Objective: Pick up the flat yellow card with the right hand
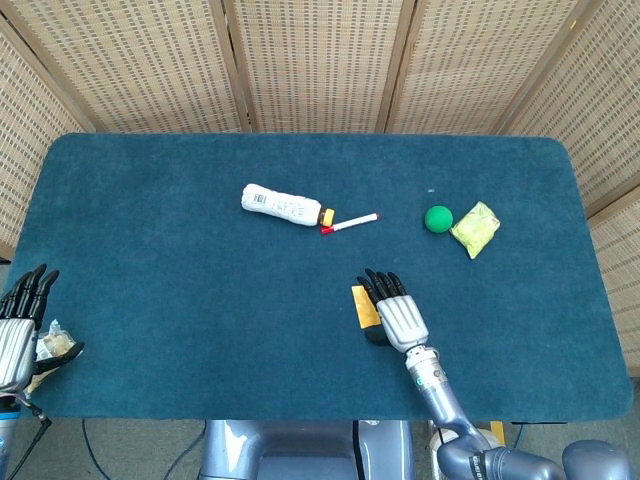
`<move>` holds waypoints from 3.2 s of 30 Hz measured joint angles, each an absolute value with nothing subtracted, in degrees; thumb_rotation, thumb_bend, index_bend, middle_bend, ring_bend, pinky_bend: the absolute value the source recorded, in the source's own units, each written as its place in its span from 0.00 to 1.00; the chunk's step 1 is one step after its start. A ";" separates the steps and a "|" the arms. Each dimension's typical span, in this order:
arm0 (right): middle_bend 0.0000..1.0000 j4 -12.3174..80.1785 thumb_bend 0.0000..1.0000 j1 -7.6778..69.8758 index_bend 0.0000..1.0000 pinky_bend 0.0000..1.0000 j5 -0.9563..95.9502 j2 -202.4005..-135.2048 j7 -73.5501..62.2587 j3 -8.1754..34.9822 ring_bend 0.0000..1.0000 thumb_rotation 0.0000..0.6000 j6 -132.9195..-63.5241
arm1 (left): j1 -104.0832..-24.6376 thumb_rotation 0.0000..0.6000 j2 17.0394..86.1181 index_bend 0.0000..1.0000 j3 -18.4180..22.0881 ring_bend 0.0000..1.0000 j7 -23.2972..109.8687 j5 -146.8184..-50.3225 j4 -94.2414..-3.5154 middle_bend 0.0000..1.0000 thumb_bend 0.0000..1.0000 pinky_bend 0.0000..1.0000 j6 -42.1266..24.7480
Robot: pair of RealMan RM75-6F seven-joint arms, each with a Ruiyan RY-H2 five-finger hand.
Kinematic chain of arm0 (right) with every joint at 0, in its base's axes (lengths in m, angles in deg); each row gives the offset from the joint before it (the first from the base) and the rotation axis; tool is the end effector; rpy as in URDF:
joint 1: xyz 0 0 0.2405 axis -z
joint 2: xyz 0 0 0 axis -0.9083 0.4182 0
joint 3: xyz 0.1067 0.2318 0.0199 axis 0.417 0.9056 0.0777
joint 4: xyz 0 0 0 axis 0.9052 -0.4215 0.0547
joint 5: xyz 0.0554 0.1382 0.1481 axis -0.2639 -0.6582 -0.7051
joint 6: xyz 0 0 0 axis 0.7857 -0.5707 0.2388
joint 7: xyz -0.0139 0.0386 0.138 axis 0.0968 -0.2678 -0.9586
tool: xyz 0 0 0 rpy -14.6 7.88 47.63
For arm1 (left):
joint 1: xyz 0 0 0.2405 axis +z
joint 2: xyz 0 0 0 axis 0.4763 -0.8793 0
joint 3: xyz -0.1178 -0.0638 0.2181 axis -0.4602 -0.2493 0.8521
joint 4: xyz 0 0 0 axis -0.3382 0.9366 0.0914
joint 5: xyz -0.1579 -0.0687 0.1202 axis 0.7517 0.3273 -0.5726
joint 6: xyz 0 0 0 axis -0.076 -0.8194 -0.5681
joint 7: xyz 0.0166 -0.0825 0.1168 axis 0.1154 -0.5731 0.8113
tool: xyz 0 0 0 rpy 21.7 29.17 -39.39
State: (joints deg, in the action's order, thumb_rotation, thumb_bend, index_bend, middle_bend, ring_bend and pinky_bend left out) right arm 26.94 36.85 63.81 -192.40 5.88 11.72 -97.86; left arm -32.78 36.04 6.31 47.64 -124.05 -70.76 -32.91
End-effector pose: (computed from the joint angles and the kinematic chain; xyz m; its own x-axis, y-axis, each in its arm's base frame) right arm -0.1895 -0.2863 -0.0832 0.3033 -0.2241 0.9262 -0.9280 -0.2900 0.2338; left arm -0.2940 0.1801 0.1463 0.3809 -0.0629 0.9225 0.9239 -0.0125 -0.3823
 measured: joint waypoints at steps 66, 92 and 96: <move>0.00 25.95 0.34 33.88 0.03 0.00 61.87 -195.19 6.82 12.69 0.00 1.00 -96.91 | -33.02 1.00 36.31 0.00 6.59 0.00 48.04 -124.60 -70.96 0.00 0.10 0.13 -33.01; 0.00 22.86 0.51 33.06 0.32 0.00 59.93 -196.11 10.21 13.84 0.00 1.00 -97.23 | -33.08 1.00 36.05 0.00 7.03 0.00 47.57 -125.27 -71.27 0.00 0.10 0.14 -32.89; 0.00 23.71 0.51 33.35 0.30 0.00 58.46 -195.75 12.27 13.77 0.00 1.00 -96.55 | -33.07 1.00 35.93 0.00 7.00 0.00 47.37 -125.30 -71.32 0.00 0.10 0.14 -32.96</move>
State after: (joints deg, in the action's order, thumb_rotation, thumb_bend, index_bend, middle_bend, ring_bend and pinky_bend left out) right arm 23.71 33.35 58.46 -195.75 12.27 13.77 -96.55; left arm -33.07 35.93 7.00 47.37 -125.30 -71.32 -32.96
